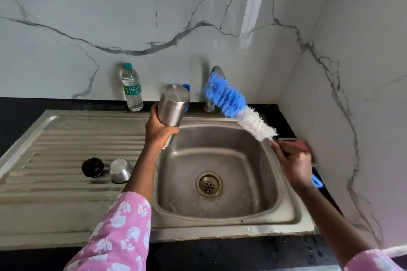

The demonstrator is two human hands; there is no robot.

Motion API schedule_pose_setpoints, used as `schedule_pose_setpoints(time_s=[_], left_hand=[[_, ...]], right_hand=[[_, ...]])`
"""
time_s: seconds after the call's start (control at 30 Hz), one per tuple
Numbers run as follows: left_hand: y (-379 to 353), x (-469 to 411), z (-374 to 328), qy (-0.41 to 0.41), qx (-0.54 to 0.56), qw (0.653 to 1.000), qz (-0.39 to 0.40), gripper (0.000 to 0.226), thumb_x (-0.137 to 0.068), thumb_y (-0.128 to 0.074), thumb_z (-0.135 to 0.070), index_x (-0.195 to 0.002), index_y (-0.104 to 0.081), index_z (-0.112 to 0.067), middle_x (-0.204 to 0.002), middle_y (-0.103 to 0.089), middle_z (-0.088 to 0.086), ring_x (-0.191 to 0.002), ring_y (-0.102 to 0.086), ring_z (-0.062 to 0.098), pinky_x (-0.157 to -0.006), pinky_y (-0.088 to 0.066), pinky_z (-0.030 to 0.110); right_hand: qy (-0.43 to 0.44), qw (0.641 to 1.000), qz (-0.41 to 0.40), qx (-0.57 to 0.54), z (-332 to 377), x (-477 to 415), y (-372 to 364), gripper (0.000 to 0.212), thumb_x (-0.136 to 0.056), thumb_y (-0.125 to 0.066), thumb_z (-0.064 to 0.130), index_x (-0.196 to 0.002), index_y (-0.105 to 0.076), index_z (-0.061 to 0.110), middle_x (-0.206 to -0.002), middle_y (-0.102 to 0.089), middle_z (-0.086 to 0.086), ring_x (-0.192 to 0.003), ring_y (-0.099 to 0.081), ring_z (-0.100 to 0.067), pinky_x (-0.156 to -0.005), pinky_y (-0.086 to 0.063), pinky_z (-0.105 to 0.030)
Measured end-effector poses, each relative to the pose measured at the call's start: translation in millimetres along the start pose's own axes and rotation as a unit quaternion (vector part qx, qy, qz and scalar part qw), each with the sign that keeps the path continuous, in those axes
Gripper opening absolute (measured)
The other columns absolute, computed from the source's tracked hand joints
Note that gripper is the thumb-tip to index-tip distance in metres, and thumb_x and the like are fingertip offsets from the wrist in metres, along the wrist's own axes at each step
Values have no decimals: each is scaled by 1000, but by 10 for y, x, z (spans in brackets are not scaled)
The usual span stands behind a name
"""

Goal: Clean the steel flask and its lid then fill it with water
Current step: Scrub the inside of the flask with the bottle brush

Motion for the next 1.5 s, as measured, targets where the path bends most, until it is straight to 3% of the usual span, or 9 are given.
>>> schedule_pose_setpoints(time_s=[0.07, 0.17, 0.3, 0.5, 0.67, 0.83, 0.97, 1.27, 1.5], left_hand=[[157, -31, 12, 8, 25, 999, -35, 89, -53, -78, -5, -133, -42, -19, -108, -58, 2, -90, -55, 20, -74, -42, 26], [478, -88, 57, 10, 55, 995, -83, 87, -59, -78, 1, -135, -40, -18, -109, -58, 1, -94, -56, 21, -77, -45, 29], [1080, -153, 203, 8, 101, 985, -141, 92, -52, -80, -10, -133, -38, -21, -110, -57, -2, -100, -58, 21, -84, -49, 32], [1988, -175, 444, 3, 149, 963, -222, 96, -57, -80, -9, -139, -33, -21, -116, -57, -3, -103, -58, 12, -91, -48, 35], [2515, -151, 767, 18, 101, 962, -253, 91, -59, -81, -9, -137, -34, -19, -118, -55, -3, -107, -57, 16, -92, -49, 38], [2778, -71, 1103, 45, 43, 958, -280, 93, -61, -83, -10, -139, -33, -17, -123, -56, 3, -109, -56, 22, -95, -47, 41], [2825, -43, 1290, 49, 47, 956, -285, 94, -60, -83, -10, -139, -33, -17, -118, -55, 0, -106, -56, 18, -93, -47, 37], [2720, -76, 1299, 43, 32, 965, -257, 99, -44, -82, -40, -131, -40, -18, -110, -57, -4, -92, -58, 8, -74, -47, 21], [2757, -50, 1405, 61, 37, 959, -275, 99, -48, -85, -38, -132, -38, -17, -116, -60, 2, -101, -62, 17, -85, -53, 40]], right_hand=[[-110, 988, 20, -104, 122, 49, -198, 35, -90, -61, 35, -89, -76, 3, -56, -61, -5, -51, -42, 15, -55, -42, -13], [-218, 954, 56, -198, 330, 113, -629, 30, -87, -67, 26, -58, -64, 27, -39, -42, 14, -44, -34, 4, -46, -30, -14], [-248, 915, 123, -293, 754, 176, -1255, 44, -86, -66, 34, -52, -48, 13, -50, -36, -3, -50, -29, -15, -48, -26, -30], [-281, 856, 240, -360, 1662, 288, -2155, 8, -75, -77, 19, -80, -72, 21, -45, -38, 13, -41, -28, -6, -41, -27, -20], [-299, 766, 352, -447, 2644, 507, -2839, 16, -84, -58, -6, -84, -64, 8, -56, -56, -4, -30, -31, -3, -33, -23, -14], [-314, 662, 424, -531, 3422, 601, -3382, 36, -79, -37, -22, -72, -55, 8, -82, -62, -9, -71, -60, -15, -60, -45, -23], [-317, 647, 470, -510, 3728, 699, -3738, 40, -77, -30, -25, -72, -52, 8, -97, -53, -10, -77, -49, -17, -63, -40, -26], [-306, 621, 504, -516, 3989, 747, -4024, 38, -71, -28, -27, -68, -47, 6, -67, -46, -10, -61, -44, -17, -60, -38, -28], [-315, 603, 512, -524, 4003, 784, -4128, 36, -71, -29, -26, -67, -46, 5, -77, -53, -12, -63, -45, -16, -65, -41, -30]])
Point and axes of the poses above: each hand's wrist, its own x-axis away from the middle knuckle, its own y-axis out of the back of the hand, z = x × y, the point moved 10 cm from there along -x, towards the middle knuckle
